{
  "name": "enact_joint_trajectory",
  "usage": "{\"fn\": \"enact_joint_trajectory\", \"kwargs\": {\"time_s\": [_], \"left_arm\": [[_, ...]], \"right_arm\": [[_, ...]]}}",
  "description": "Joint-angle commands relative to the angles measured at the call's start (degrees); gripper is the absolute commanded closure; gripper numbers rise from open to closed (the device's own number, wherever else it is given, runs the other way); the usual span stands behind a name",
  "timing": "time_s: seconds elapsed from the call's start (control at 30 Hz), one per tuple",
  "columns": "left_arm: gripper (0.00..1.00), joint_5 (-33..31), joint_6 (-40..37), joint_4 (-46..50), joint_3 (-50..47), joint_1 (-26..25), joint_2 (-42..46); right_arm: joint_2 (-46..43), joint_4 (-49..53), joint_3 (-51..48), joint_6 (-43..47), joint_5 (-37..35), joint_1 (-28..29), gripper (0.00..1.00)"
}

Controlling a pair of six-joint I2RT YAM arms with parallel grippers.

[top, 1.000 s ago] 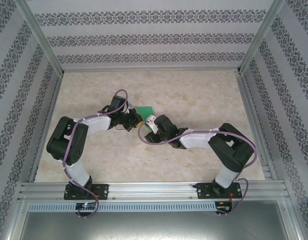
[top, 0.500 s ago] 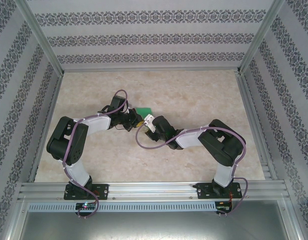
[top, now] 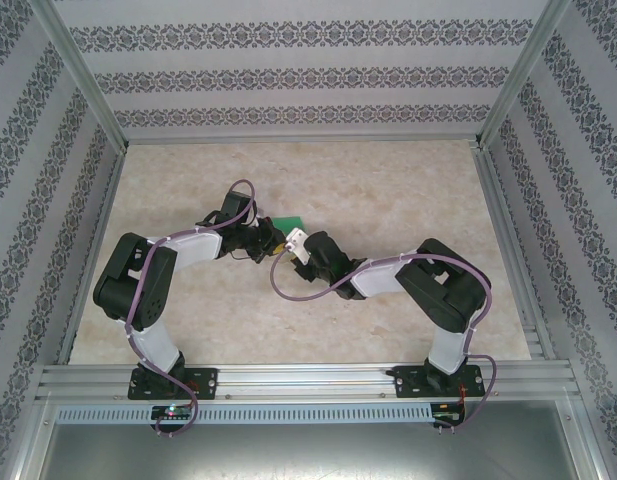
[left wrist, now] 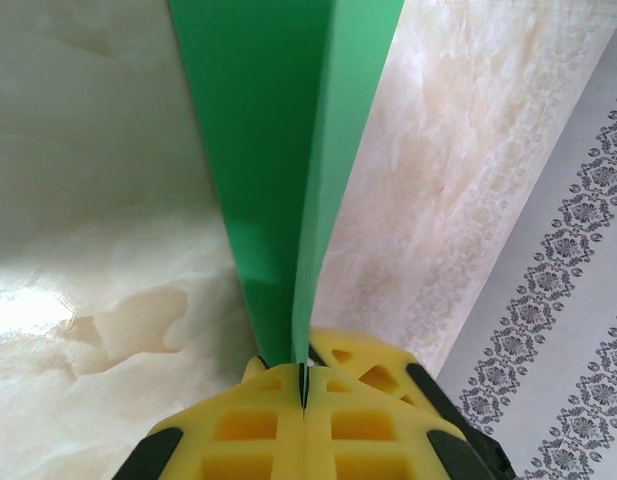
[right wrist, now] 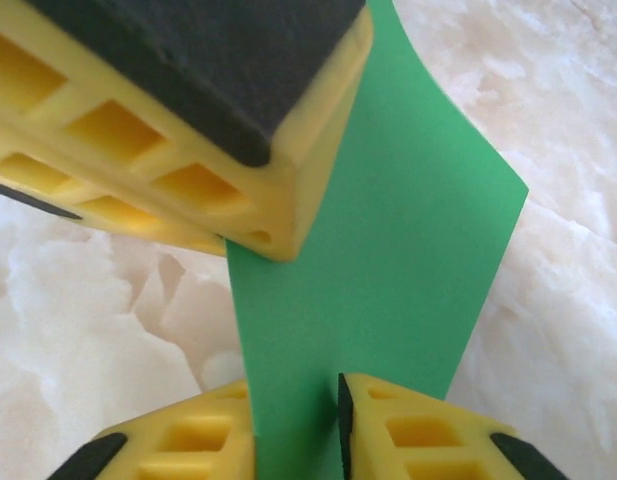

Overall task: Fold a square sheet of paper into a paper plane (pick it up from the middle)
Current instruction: Fold the wing for the fifth time at the center of the table.

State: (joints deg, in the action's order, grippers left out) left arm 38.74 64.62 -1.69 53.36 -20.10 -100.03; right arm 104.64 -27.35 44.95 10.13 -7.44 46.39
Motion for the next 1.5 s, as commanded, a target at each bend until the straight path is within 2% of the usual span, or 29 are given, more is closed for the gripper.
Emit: {"fn": "enact_joint_trajectory", "kwargs": {"time_s": [0.0,0.17,0.37,0.47,0.73,0.97,1.47], "left_arm": [[0.9,1.09,0.2,1.51,0.61,1.5,1.7],[0.74,2.21,-0.87,1.95,0.19,4.58,4.05],[0.55,0.97,-1.58,1.7,-3.17,9.04,8.37],[0.49,-0.53,-2.68,0.71,-5.34,9.72,10.72],[0.48,0.6,-3.22,-10.25,-13.24,9.23,13.72],[0.53,1.16,-4.55,-16.06,-16.49,5.82,13.11],[0.62,3.45,-2.32,-27.41,-17.43,1.75,5.61]], "right_arm": [[0.77,-1.12,0.68,-0.66,0.81,0.28,0.81],[-0.22,-0.89,-0.12,-3.09,3.52,-0.31,0.89],[-1.43,0.09,-0.65,-8.21,9.44,-1.56,0.93],[-1.72,0.35,-0.76,-11.82,13.31,-2.39,0.94],[-0.95,-0.04,0.29,-21.92,23.85,-4.71,0.97],[0.9,-1.28,1.52,-29.99,29.67,-6.02,1.0],[5.02,-6.82,2.46,-44.8,39.7,-9.53,1.0]]}}
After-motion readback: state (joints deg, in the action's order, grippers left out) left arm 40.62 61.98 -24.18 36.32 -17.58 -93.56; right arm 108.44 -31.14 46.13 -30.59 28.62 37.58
